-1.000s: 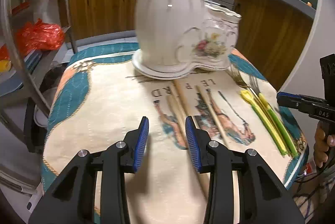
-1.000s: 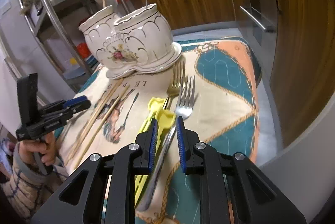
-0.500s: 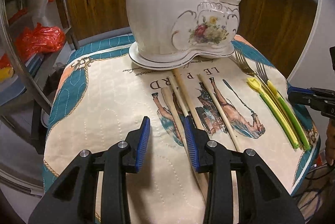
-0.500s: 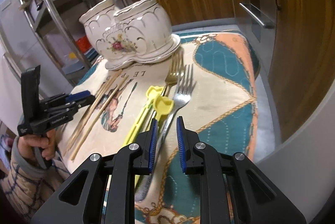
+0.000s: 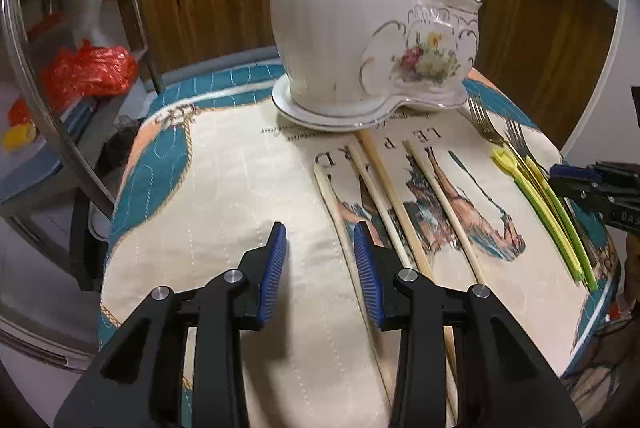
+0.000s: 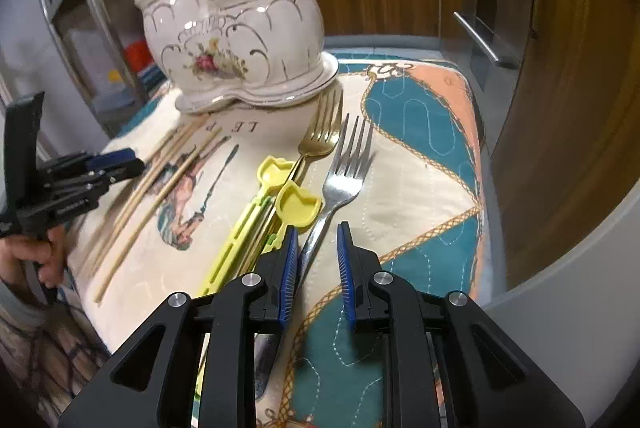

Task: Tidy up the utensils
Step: 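Return the left tool to the chopsticks while the right tool reaches the silver fork, then grasp a chopstick with the left tool while the right tool grasps the fork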

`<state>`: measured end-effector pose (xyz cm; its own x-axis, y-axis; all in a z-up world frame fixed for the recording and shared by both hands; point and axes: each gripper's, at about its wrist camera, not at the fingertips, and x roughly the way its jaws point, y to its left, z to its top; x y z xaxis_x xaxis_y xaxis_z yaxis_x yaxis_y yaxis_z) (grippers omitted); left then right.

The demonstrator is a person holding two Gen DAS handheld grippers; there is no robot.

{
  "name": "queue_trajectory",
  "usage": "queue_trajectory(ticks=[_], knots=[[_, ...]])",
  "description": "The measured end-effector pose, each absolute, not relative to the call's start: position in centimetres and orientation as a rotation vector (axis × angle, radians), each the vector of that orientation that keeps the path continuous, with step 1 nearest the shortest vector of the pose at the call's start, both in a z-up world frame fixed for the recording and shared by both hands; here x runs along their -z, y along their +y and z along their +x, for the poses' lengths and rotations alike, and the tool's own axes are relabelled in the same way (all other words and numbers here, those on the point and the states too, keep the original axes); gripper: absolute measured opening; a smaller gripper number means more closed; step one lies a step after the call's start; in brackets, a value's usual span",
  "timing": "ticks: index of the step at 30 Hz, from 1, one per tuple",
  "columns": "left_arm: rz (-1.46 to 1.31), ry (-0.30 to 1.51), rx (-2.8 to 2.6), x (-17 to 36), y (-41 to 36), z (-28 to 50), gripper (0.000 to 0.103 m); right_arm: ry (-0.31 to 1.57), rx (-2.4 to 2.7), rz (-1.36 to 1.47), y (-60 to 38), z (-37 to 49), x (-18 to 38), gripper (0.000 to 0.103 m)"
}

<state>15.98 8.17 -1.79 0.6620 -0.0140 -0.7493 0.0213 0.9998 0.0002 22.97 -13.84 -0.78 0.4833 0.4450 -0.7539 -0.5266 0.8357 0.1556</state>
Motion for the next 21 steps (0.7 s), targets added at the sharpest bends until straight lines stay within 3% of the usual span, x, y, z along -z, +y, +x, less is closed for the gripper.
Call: queue_trajectory(ticks=[9,14,21], knots=[[0.091,0.943,0.061,1.5,7.7,16.6,0.036,1.1,-0.581,-0.328,-12.3,25.4,-0.2,0.019],[0.14,1.055,0.104,1.1,7.9,17.0,0.036,1.215,-0.551,-0.396,-11.0,27.2,-0.3,0.027],[0.176,1.261,0.163,0.8,8.1,18.9,0.036,1.359,-0.477,-0.454,-9.1,29.4,-0.1,0.027]])
